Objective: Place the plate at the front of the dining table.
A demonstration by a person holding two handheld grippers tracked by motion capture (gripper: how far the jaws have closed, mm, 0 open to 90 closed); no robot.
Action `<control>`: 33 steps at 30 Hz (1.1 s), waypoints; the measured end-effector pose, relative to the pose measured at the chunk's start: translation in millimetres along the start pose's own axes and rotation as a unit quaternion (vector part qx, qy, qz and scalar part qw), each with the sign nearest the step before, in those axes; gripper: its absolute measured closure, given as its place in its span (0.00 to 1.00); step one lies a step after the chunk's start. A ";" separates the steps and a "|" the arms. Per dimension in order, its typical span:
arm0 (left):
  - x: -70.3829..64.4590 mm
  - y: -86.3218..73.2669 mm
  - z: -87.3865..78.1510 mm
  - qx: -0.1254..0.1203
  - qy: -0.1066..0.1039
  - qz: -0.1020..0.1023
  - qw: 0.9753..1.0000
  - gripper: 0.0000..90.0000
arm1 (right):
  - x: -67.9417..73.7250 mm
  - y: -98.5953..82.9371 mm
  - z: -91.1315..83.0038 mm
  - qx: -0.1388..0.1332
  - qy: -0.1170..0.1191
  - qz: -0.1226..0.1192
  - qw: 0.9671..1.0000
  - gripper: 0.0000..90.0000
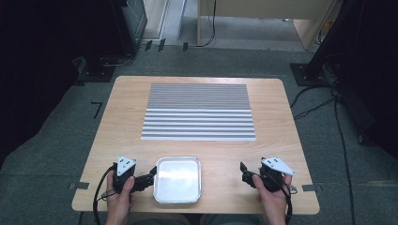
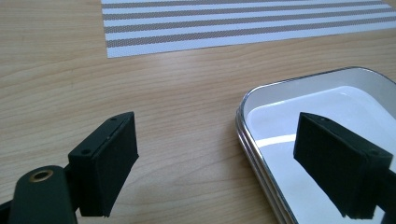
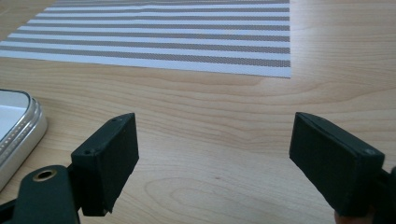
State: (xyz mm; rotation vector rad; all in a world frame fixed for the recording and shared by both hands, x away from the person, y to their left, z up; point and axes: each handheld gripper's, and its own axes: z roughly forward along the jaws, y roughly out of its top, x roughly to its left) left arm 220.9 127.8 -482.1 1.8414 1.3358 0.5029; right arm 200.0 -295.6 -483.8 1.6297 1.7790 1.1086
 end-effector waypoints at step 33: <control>-27.6 -4.5 8.5 0.012 -0.030 0.023 0.999 0.15 | 39.6 -3.0 1.3 -0.006 0.057 0.010 0.998 0.18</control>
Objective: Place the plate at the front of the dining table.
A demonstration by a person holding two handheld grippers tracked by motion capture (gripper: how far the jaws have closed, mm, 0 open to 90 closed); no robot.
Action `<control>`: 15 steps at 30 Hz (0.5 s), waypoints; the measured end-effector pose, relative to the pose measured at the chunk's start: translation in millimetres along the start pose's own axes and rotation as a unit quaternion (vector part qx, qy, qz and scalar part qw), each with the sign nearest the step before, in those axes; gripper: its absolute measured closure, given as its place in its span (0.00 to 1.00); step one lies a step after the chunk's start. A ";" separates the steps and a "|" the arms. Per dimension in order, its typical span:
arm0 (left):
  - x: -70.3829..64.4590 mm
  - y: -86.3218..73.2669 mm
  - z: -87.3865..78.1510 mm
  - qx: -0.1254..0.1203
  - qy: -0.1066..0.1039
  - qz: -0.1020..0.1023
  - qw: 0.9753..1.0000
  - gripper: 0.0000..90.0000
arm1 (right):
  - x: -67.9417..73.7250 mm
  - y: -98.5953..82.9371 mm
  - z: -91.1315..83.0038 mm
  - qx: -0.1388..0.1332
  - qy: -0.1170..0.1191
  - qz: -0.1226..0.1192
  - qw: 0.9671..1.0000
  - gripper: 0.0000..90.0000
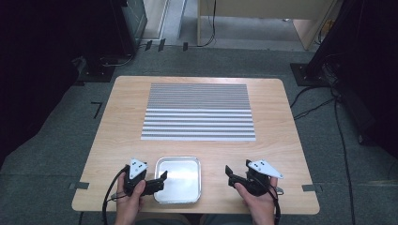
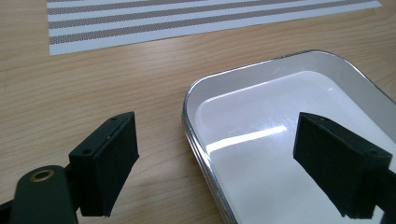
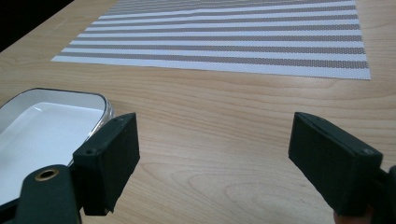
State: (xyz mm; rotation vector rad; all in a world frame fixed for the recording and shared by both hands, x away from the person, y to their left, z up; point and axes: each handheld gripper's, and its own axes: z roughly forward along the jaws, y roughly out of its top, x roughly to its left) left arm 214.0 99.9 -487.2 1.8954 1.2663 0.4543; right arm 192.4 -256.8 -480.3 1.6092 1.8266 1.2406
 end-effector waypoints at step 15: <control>-7.3 1.9 2.7 0.009 -0.007 -0.014 1.000 0.15 | 22.7 -1.9 4.1 -0.007 0.031 0.000 1.000 0.29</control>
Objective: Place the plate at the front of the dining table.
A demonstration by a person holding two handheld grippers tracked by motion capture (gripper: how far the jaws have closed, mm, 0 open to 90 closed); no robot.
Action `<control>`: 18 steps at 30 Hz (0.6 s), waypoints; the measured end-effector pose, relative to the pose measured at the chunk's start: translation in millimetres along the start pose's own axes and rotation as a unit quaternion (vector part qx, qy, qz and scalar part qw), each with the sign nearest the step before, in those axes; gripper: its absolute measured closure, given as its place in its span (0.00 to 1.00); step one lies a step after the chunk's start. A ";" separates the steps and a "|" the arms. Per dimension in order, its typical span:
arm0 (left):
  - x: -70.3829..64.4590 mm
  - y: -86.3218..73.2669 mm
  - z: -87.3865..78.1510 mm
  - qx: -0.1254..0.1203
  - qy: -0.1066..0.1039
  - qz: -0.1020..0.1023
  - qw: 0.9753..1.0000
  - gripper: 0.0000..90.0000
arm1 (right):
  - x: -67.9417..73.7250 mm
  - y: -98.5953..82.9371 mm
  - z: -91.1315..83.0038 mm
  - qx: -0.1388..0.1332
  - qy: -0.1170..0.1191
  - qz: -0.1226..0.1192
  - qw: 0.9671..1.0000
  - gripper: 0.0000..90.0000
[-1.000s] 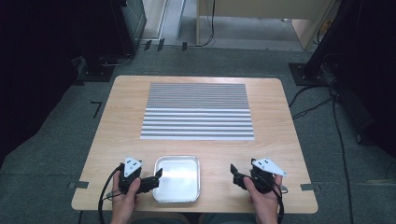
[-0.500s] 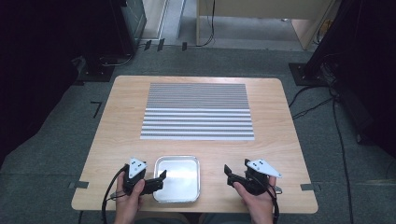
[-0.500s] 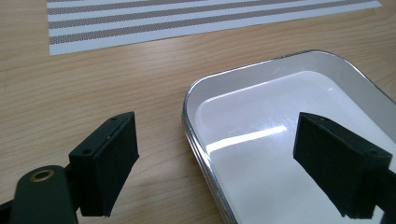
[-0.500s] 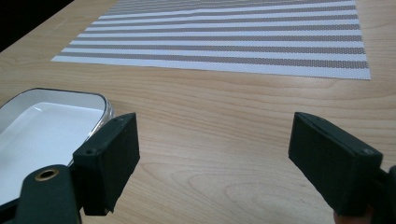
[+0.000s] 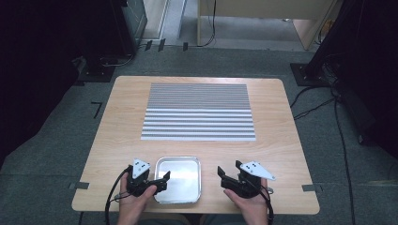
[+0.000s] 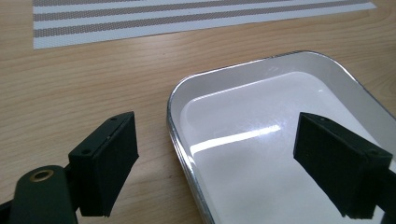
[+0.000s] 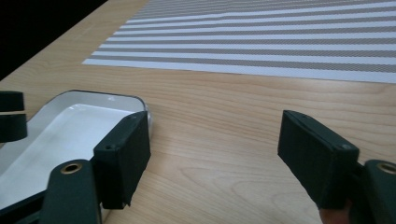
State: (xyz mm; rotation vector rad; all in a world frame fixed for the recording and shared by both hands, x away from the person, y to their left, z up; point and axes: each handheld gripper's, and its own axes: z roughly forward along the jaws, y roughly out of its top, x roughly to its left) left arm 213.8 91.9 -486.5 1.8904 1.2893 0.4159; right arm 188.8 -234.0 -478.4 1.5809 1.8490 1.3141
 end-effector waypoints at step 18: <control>2.2 -1.7 -1.7 0.013 0.015 -0.027 0.999 0.58 | 26.0 -13.7 11.0 0.026 0.090 0.022 0.995 0.68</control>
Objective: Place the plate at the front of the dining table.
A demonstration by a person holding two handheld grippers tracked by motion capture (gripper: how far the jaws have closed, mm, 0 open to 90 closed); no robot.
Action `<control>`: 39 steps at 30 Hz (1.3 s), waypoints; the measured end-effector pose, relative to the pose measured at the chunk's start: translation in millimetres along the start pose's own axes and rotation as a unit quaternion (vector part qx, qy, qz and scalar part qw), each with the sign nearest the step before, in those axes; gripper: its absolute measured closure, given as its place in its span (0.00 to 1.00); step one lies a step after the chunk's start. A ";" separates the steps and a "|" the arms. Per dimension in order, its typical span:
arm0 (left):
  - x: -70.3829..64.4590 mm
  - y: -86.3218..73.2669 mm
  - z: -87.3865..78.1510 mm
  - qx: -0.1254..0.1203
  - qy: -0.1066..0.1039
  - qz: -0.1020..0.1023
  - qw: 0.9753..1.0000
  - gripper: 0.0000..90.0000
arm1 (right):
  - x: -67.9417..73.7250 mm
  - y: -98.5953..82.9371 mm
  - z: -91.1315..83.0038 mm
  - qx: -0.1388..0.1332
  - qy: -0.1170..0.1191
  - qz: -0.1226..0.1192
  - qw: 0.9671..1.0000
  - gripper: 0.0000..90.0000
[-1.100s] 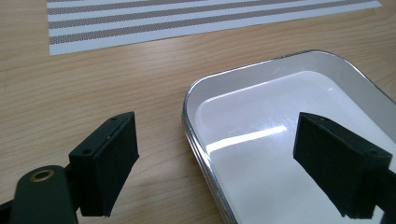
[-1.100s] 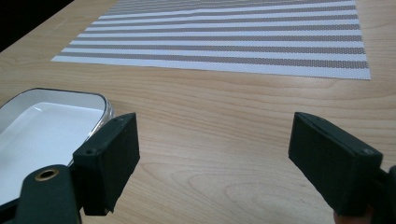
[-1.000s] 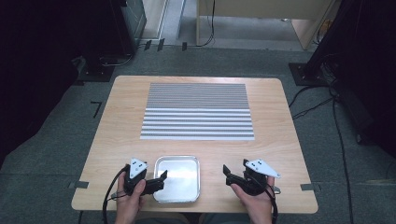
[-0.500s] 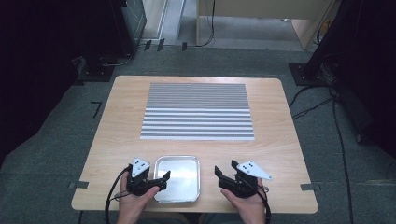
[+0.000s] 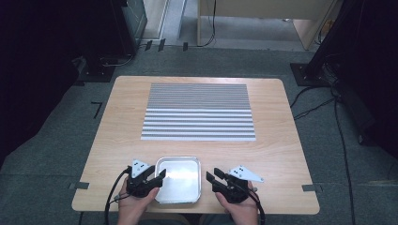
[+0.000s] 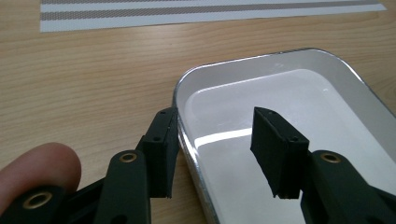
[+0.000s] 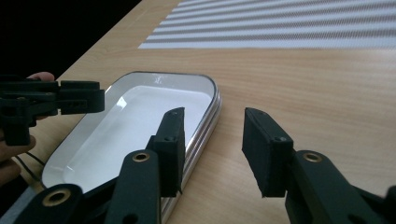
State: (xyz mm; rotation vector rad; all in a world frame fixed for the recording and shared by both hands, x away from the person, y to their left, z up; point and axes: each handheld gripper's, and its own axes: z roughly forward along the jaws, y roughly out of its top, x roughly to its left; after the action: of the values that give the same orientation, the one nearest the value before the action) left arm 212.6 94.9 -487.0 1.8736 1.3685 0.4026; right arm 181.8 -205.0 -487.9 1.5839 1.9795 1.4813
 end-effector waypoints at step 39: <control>7.1 -4.2 -0.4 0.017 -0.025 -0.024 0.999 0.93 | 2.8 -12.3 20.8 0.057 0.100 0.144 0.983 1.00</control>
State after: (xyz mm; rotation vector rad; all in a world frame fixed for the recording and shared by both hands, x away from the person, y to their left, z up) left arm 212.2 102.1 -491.2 1.8620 1.3931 0.3081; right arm 187.1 -190.0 -506.3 1.9057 2.0409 1.7218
